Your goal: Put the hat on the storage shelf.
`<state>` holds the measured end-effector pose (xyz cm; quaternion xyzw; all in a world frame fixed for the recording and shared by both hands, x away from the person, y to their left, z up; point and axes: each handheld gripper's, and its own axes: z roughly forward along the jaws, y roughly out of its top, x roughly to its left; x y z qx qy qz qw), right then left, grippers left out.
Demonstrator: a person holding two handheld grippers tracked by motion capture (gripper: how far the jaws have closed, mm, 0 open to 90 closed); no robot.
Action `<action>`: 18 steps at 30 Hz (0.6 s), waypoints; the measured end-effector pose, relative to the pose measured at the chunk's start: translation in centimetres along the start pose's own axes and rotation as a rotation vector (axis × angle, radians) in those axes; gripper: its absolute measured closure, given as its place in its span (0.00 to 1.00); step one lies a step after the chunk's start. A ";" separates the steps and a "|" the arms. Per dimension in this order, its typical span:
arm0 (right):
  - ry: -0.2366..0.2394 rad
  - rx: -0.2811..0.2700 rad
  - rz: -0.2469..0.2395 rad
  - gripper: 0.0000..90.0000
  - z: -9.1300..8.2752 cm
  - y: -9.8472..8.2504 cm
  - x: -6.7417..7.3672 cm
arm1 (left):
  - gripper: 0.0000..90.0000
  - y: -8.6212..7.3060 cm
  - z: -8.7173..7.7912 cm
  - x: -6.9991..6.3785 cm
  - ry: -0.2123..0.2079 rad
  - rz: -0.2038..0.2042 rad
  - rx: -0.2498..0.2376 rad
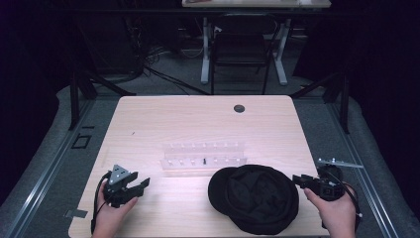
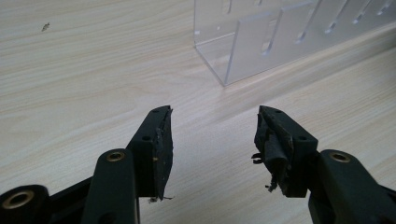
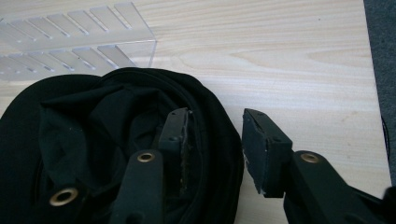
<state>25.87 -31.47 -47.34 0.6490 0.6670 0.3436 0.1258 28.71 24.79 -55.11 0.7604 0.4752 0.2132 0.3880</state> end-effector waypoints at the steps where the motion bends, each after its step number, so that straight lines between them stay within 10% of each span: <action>1: -0.002 -0.004 0.007 0.67 0.0 -0.1 -0.1 | 0.51 0.0 0.0 0.0 0.000 0.001 0.001; 18: 0.024 -0.011 0.068 0.65 -0.5 -1.0 -1.5 | 0.47 0.0 0.1 -0.1 -0.015 -0.005 0.013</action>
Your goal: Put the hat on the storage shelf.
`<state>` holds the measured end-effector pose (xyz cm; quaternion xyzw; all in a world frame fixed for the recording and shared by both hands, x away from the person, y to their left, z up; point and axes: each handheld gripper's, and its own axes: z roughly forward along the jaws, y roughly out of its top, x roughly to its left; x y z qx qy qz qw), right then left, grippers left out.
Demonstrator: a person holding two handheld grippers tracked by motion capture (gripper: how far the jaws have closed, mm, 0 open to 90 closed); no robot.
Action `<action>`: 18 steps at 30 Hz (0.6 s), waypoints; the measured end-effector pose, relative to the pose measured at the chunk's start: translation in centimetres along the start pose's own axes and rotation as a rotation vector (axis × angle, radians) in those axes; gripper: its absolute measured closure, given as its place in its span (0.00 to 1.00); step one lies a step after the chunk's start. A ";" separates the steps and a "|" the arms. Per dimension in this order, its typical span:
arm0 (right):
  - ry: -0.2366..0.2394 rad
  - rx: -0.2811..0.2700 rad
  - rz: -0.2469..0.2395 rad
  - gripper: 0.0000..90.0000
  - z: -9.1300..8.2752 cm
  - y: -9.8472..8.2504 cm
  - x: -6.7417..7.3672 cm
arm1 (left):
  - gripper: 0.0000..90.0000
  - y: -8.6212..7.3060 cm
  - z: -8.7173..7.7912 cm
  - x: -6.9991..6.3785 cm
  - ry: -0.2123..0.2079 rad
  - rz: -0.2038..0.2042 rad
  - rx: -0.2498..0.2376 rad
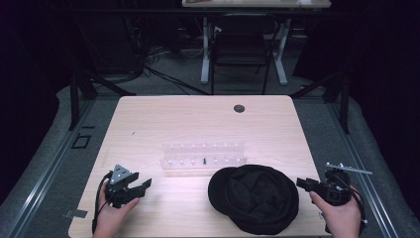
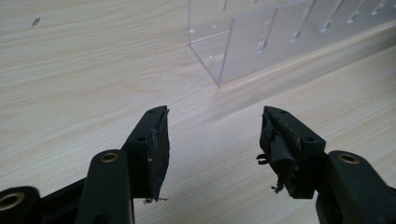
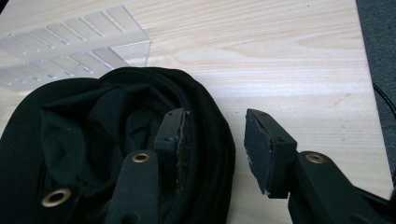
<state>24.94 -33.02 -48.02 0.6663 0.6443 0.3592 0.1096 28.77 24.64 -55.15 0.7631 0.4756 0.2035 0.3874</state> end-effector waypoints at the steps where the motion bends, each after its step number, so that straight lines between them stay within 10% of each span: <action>1: -0.006 -0.005 0.014 0.65 0.0 -0.1 0.0 | 0.47 0.0 0.0 0.0 0.000 0.000 0.001; 18: 0.005 0.081 0.055 0.74 0.6 -0.4 0.0 | 0.56 -0.1 0.1 -0.3 0.005 0.035 0.037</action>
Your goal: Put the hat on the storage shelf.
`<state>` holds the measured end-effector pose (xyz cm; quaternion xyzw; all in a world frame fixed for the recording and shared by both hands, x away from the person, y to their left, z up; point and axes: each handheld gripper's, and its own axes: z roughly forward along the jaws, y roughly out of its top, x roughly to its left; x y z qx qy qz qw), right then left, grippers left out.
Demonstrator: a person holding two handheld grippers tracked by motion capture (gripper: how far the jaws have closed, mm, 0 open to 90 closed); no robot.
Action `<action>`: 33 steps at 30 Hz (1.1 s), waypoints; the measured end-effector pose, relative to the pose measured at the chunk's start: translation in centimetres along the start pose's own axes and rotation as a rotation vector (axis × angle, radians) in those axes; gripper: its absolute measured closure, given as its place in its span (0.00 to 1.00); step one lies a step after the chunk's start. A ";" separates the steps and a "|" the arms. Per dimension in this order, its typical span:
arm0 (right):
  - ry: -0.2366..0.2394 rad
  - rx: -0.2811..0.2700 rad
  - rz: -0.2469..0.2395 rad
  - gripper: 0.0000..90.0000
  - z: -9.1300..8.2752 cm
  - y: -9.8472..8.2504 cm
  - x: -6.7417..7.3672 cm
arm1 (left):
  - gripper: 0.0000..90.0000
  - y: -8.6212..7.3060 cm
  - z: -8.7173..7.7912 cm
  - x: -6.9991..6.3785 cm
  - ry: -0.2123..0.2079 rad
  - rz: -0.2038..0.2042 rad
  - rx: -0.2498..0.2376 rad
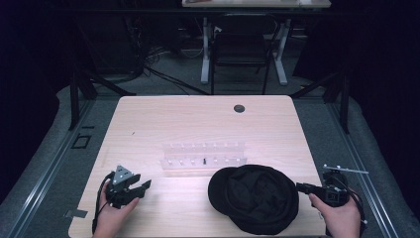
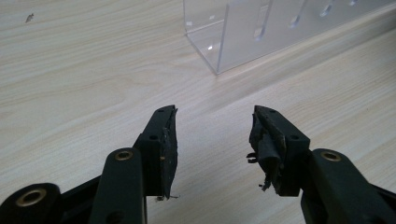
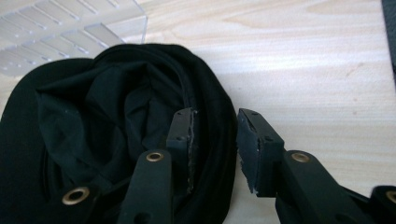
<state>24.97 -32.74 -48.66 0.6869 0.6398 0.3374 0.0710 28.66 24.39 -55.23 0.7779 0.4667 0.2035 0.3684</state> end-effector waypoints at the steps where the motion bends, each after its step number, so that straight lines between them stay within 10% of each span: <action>1: -0.002 0.030 -0.010 0.74 -0.1 0.1 -0.1 | 0.56 0.0 0.0 0.0 0.001 -0.001 0.001; 33: -0.053 0.349 0.046 0.80 3.2 0.5 -1.0 | 0.56 0.0 0.2 -0.2 0.003 0.006 0.013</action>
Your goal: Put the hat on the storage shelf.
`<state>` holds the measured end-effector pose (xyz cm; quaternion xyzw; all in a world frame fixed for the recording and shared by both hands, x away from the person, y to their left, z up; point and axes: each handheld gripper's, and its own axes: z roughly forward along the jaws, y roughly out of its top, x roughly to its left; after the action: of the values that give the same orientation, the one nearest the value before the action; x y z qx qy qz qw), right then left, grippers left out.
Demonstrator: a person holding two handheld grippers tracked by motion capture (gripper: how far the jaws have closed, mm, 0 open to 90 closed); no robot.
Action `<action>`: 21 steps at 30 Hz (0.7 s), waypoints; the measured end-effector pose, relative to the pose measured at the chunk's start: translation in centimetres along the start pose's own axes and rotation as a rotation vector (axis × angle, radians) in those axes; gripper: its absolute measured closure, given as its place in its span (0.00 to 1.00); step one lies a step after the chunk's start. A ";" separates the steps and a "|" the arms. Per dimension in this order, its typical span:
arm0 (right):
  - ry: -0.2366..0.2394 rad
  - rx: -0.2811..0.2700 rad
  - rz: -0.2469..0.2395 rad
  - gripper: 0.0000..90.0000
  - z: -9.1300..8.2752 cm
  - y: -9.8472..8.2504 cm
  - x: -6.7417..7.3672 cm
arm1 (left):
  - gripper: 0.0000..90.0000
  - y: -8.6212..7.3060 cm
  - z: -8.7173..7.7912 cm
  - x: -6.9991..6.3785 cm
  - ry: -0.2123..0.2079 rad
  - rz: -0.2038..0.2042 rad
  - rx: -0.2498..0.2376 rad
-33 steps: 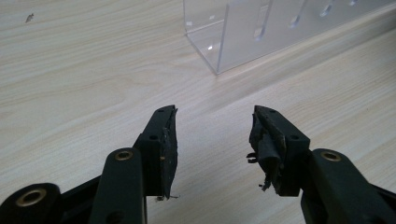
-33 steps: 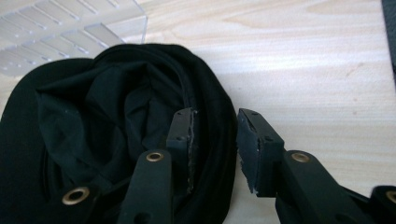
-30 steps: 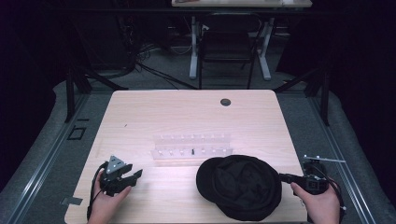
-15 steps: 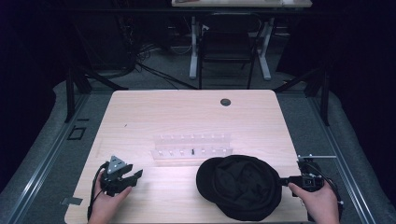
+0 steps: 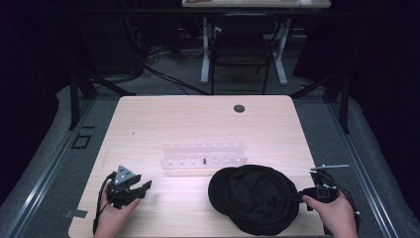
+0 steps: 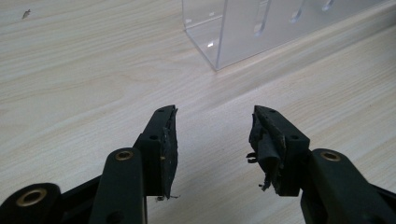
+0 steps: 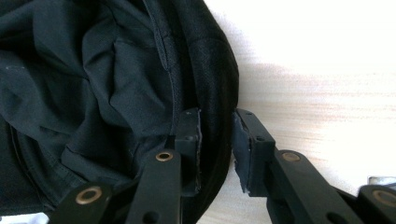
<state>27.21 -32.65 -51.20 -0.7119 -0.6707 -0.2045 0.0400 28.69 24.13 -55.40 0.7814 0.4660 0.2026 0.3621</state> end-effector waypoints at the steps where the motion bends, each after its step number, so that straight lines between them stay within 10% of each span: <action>1: -0.007 0.016 -0.003 0.81 0.0 0.1 0.0 | 0.57 0.0 0.0 0.0 -0.001 0.000 0.001; 21: 0.039 0.091 0.018 0.94 1.2 0.7 -0.1 | 0.57 0.0 0.1 0.0 -0.001 0.000 0.003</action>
<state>28.23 -32.36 -52.19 -0.7111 -0.6720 -0.1873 0.0870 28.71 24.08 -55.48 0.7821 0.4661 0.2015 0.3612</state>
